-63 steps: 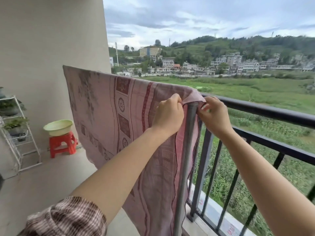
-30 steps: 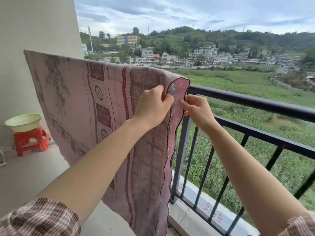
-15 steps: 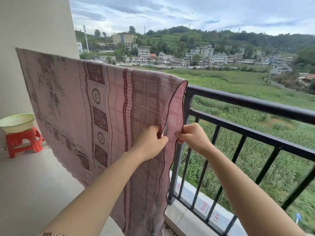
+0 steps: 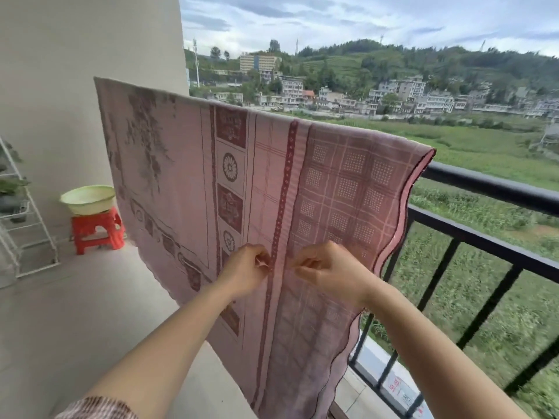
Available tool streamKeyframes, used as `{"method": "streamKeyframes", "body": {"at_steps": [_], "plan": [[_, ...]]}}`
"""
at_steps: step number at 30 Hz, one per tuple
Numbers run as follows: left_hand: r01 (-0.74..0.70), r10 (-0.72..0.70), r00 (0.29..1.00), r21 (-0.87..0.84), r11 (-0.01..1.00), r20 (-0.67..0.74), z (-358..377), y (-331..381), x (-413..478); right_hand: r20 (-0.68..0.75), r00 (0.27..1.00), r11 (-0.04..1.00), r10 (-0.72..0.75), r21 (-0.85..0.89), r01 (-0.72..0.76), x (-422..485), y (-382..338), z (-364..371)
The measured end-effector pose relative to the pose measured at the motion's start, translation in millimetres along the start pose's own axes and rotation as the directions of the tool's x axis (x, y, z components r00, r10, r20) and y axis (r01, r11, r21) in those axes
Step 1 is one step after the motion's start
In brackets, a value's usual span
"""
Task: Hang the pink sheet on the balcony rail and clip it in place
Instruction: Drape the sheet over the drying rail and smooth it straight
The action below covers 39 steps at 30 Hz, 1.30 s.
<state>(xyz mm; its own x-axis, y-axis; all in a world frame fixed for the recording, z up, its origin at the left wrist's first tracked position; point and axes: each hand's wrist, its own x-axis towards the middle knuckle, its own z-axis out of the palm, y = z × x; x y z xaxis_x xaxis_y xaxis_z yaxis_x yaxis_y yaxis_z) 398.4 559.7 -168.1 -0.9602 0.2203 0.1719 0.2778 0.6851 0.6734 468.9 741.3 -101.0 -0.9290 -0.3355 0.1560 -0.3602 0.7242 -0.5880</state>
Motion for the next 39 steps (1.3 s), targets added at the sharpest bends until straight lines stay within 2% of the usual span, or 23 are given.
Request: {"method": "streamKeyframes", "body": {"at_steps": [3,10,17,21,26,31,34,39], "plan": [[0.139,-0.138,0.989,0.005,0.990,-0.051,-35.0,-55.7,15.4,0.040,0.999,1.000,0.020,-0.017,-0.019,59.2,-9.3,41.4],[0.320,-0.310,0.942,0.067,0.945,-0.127,-141.0,-199.8,68.9,0.172,0.985,0.994,0.005,-0.111,0.015,233.8,-53.8,141.6],[0.348,-0.318,0.930,0.163,0.923,-0.185,-289.9,-328.7,151.2,0.180,0.981,0.990,0.068,-0.138,-0.044,427.5,-136.3,214.7],[0.336,-0.280,0.926,0.221,0.915,-0.252,-367.7,-375.5,201.1,0.147,0.988,0.989,0.053,-0.148,-0.031,517.9,-177.0,231.5],[0.300,-0.228,0.933,0.249,0.921,-0.279,-428.5,-421.7,264.1,0.074,0.997,0.989,0.037,-0.147,-0.026,623.2,-209.8,240.7],[0.275,-0.184,0.929,0.266,0.924,-0.321,-483.7,-474.2,347.0,0.018,0.998,0.978,-0.064,-0.197,0.066,743.7,-236.8,249.1],[0.253,-0.150,0.924,0.269,0.929,-0.353,-514.4,-507.8,411.6,-0.064,0.989,0.959,-0.132,-0.263,0.111,821.0,-245.9,254.2],[0.253,-0.168,0.923,0.219,0.942,-0.346,-560.6,-564.7,511.8,-0.119,0.968,0.914,-0.222,-0.371,0.164,959.0,-261.7,265.5]]}}
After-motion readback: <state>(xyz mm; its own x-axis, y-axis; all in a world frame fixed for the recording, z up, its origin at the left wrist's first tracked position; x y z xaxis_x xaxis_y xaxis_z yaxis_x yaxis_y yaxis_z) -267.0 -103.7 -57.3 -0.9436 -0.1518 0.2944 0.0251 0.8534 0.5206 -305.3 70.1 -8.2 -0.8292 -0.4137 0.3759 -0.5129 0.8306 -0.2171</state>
